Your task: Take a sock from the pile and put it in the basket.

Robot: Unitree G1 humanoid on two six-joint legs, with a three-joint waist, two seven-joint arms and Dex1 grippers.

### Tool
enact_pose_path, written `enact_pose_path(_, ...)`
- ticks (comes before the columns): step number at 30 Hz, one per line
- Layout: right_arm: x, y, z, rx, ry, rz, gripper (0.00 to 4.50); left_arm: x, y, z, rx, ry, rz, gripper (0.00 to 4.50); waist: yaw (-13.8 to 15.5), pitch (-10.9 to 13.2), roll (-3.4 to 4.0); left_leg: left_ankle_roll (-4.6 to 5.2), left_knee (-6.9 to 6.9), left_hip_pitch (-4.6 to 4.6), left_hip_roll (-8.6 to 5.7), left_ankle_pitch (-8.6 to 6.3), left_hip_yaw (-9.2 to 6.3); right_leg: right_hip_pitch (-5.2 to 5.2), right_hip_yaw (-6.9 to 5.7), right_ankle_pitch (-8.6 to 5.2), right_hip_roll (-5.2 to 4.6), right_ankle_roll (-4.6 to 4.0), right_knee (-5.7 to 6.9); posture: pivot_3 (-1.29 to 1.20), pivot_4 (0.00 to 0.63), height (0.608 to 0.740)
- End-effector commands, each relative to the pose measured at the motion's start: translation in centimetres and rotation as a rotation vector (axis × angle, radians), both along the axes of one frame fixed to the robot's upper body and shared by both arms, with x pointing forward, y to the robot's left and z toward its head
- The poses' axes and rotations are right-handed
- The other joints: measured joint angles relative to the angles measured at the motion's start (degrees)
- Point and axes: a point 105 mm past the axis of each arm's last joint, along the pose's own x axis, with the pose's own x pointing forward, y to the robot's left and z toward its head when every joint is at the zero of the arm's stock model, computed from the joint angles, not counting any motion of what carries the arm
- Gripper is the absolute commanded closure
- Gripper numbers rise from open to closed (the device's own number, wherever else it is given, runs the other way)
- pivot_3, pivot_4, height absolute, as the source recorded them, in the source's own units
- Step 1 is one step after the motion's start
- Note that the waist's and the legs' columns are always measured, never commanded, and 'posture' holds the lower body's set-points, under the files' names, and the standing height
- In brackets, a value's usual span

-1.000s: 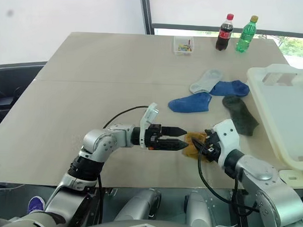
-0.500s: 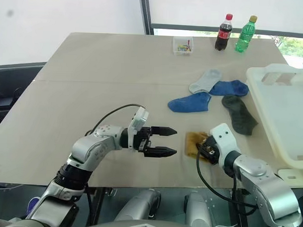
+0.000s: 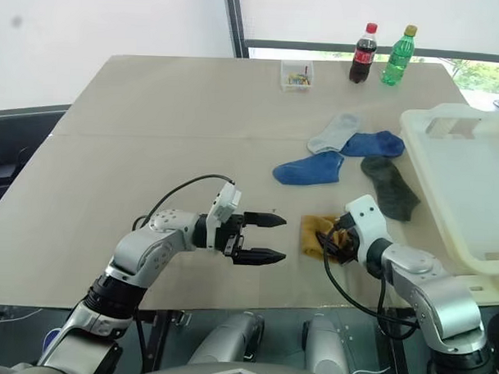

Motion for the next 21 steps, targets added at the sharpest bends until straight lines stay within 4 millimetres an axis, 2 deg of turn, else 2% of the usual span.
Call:
enact_pose_path(1, -1.5, 1.1, -3.1, 0.018, 0.168, 0.058, 0.06, 0.0, 0.0, 0.6, -0.019, -0.045, 0.011, 0.0, -0.32, -0.03, -0.02, 0.0, 0.0, 0.03, 0.01, 0.0, 0.0, 0.0, 0.0, 0.0, 0.0, 0.0, 0.0, 0.0, 0.15, 0.74)
enact_pose_path(4, -2.1, 1.5, -3.7, 0.041, 0.217, 0.092, 0.06, 0.1, 0.0, 0.6, -0.016, -0.063, 0.018, 0.0, -0.71, -0.05, -0.05, 0.0, 0.0, 0.06, 0.03, 0.0, 0.0, 0.02, 0.0, 0.0, 0.0, 0.0, 0.0, 0.0, 0.15, 0.74)
enact_pose_path(5, -2.4, 1.6, -4.1, 0.05, 0.243, 0.104, 0.45, 0.1, 0.1, 0.5, -0.013, -0.066, 0.019, 0.0, -0.77, -0.06, -0.05, 0.0, 0.0, 0.06, 0.03, 0.0, -0.01, 0.02, 0.0, 0.0, 0.0, 0.0, 0.0, 0.0, 0.15, 0.74)
enact_pose_path(6, -2.7, 1.7, -4.5, 0.056, 0.266, 0.113, 0.59, 0.2, 0.1, 0.5, -0.01, -0.071, 0.019, 0.0, -0.8, -0.08, -0.06, 0.0, 0.0, 0.06, 0.03, 0.0, 0.0, 0.02, 0.0, 0.0, 0.0, 0.0, 0.0, 0.0, 0.15, 0.74)
enact_pose_path(9, -3.3, 1.7, -5.5, 0.049, 0.315, 0.14, 1.84, 0.2, 0.1, 0.4, -0.007, -0.081, 0.021, 0.0, -0.79, -0.25, -0.21, 0.0, -0.01, 0.11, 0.03, -0.01, -0.01, 0.06, -0.02, -0.01, 0.0, -0.01, 0.0, 0.0, 0.15, 0.74)
enact_pose_path(10, -3.4, 1.7, -5.7, 0.047, 0.324, 0.142, 2.54, 0.2, 0.1, 0.4, -0.007, -0.082, 0.022, 0.0, -0.79, -0.26, -0.22, 0.0, -0.01, 0.12, 0.03, -0.01, -0.01, 0.08, -0.01, -0.01, 0.0, 0.0, 0.0, 0.0, 0.15, 0.74)
enact_pose_path(11, -3.4, 1.6, -5.9, 0.047, 0.329, 0.143, 2.68, 0.2, 0.1, 0.4, -0.007, -0.083, 0.024, 0.0, -0.79, -0.33, -0.29, 0.0, -0.01, 0.12, 0.03, -0.01, -0.01, 0.08, -0.01, -0.01, 0.0, 0.0, 0.0, 0.0, 0.15, 0.74)
enact_pose_path(15, -3.2, 1.7, -5.7, 0.088, 0.329, 0.131, 4.17, 0.5, 0.2, 0.4, -0.009, -0.091, 0.056, 0.0, -0.79, -0.41, -0.39, 0.0, -0.03, 0.24, 0.04, -0.01, -0.02, 0.19, -0.01, -0.01, -0.01, 0.0, -0.01, 0.0, 0.15, 0.74)
enact_pose_path(16, -2.9, 1.8, -5.3, 0.126, 0.318, 0.119, 4.38, 0.5, 0.3, 0.4, -0.011, -0.094, 0.063, 0.0, -0.79, -0.41, -0.41, 0.0, -0.05, 0.3, 0.04, -0.01, -0.02, 0.24, -0.01, -0.01, -0.02, 0.0, -0.03, 0.0, 0.15, 0.74)
enact_pose_path(18, -2.4, 2.0, -4.4, 0.213, 0.299, 0.084, 4.4, 0.6, 0.3, 0.5, -0.015, -0.1, 0.071, 0.0, -0.81, -0.39, -0.41, 0.0, -0.17, 0.67, 0.12, -0.03, -0.01, 0.6, 0.0, -0.04, -0.02, 0.02, -0.13, 0.0, 0.15, 0.74)
enact_pose_path(21, -0.6, 2.0, -0.9, 0.481, 0.201, -0.011, 4.4, 0.6, 0.3, 0.6, -0.034, -0.1, 0.088, 0.0, -0.84, -0.32, -0.34, -0.04, -0.21, 0.77, 0.21, -0.06, -0.03, 0.74, -0.01, -0.16, 0.03, 0.2, -0.13, 0.0, 0.15, 0.74)
